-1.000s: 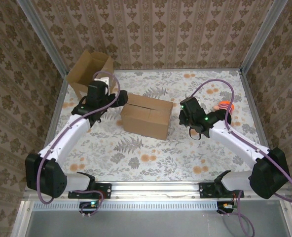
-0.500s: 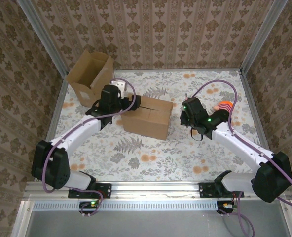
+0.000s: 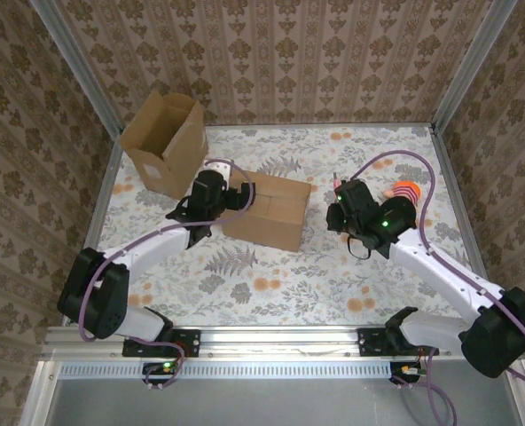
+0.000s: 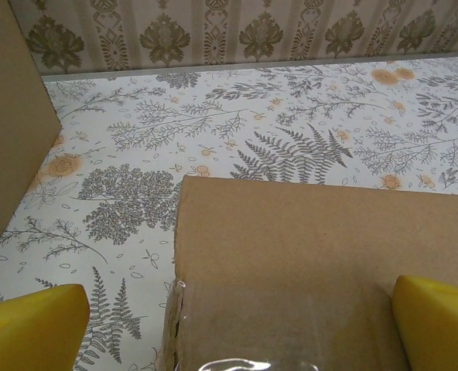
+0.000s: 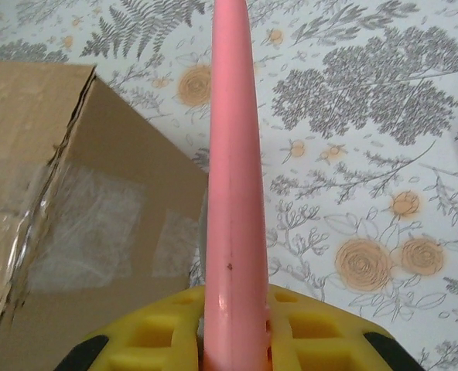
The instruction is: Unpack the express box
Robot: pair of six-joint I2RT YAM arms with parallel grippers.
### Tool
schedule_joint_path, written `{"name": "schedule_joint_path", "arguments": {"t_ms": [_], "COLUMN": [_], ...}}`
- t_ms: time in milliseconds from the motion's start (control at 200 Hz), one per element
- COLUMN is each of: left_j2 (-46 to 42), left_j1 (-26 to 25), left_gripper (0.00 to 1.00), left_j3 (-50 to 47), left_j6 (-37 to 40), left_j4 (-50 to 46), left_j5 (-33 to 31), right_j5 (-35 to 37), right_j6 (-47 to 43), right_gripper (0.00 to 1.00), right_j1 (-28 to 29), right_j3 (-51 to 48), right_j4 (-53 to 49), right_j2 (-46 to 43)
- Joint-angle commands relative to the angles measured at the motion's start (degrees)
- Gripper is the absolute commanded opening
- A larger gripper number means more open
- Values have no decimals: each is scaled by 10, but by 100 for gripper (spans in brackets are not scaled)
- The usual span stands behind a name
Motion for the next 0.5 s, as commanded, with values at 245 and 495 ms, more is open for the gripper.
{"name": "schedule_joint_path", "arguments": {"t_ms": [245, 495], "left_j2": [3, 16], "left_j1": [-12, -13], "left_gripper": [100, 100], "left_j3": [-53, -62], "left_j6": [-17, -31], "left_j4": [-18, -18], "left_j5": [-40, -34], "right_j5": [-173, -387], "right_j6": [46, 42], "right_gripper": [0, 0], "right_j1": [-19, -100], "right_j3": [-64, -91], "right_j4": [-13, -11], "right_j2": [-122, -175]}}
